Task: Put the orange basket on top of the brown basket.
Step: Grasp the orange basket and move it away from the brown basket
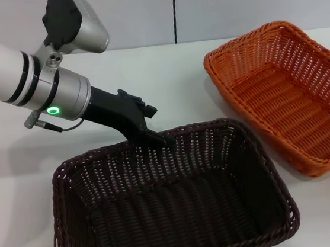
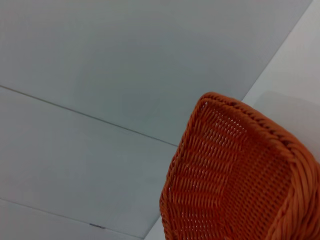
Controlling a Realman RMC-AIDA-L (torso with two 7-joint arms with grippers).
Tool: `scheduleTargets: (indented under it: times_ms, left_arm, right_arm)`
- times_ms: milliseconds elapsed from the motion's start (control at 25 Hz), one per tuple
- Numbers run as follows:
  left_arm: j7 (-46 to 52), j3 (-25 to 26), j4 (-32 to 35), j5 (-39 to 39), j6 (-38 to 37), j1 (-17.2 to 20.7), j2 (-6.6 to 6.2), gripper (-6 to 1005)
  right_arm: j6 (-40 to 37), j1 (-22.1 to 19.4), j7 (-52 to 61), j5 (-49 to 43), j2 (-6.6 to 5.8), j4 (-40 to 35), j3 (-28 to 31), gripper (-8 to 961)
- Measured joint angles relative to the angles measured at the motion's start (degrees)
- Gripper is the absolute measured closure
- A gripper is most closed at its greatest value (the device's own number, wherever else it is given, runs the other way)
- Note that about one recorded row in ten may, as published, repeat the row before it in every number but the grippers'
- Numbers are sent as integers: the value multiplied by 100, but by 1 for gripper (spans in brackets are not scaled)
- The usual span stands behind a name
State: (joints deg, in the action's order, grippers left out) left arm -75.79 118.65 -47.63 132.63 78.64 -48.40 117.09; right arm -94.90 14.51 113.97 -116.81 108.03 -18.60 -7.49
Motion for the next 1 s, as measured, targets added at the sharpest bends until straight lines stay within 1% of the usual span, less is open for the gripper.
scheduleTargets:
  times_ms: [200, 400, 440, 480, 520, 720, 840, 880, 920, 960, 1000]
  left_arm:
    - [30, 5, 0, 3, 41, 39, 12, 164]
    - [60, 14, -3, 3, 77, 41, 14, 164]
    - [62, 11, -9, 3, 95, 42, 15, 164]
    - [62, 11, -9, 3, 95, 42, 15, 164]
    - [64, 5, -14, 3, 109, 42, 17, 164]
    - [64, 4, -17, 3, 124, 40, 20, 164]
    - [72, 1, -41, 2, 198, 30, 25, 164]
    - [72, 1, -41, 2, 198, 30, 25, 164]
    - [73, 7, -70, 0, 258, 35, 25, 164]
    - [73, 7, -70, 0, 258, 35, 25, 164]
    - [73, 7, -70, 0, 258, 35, 25, 164]
  right_arm:
    - [-84, -77, -1, -7, -1, -27, -35, 294]
    - [-66, -55, 0, -64, 2, -11, -69, 294]
    - [-13, -2, 1, -105, 30, -4, -73, 294]
    - [-13, -2, 1, -105, 30, -4, -73, 294]
    - [43, 39, 2, -115, 72, -6, -74, 294]
    - [178, 157, 143, -140, 115, 10, -78, 294]
    - [239, 196, 340, -249, 99, -7, -78, 293]
    - [275, 213, 447, -324, 81, -21, -78, 293]
    - [340, 239, 677, -470, 29, -39, -77, 293]
    - [340, 239, 677, -470, 29, -39, -77, 293]
    - [359, 256, 796, -539, 1, -45, -77, 293]
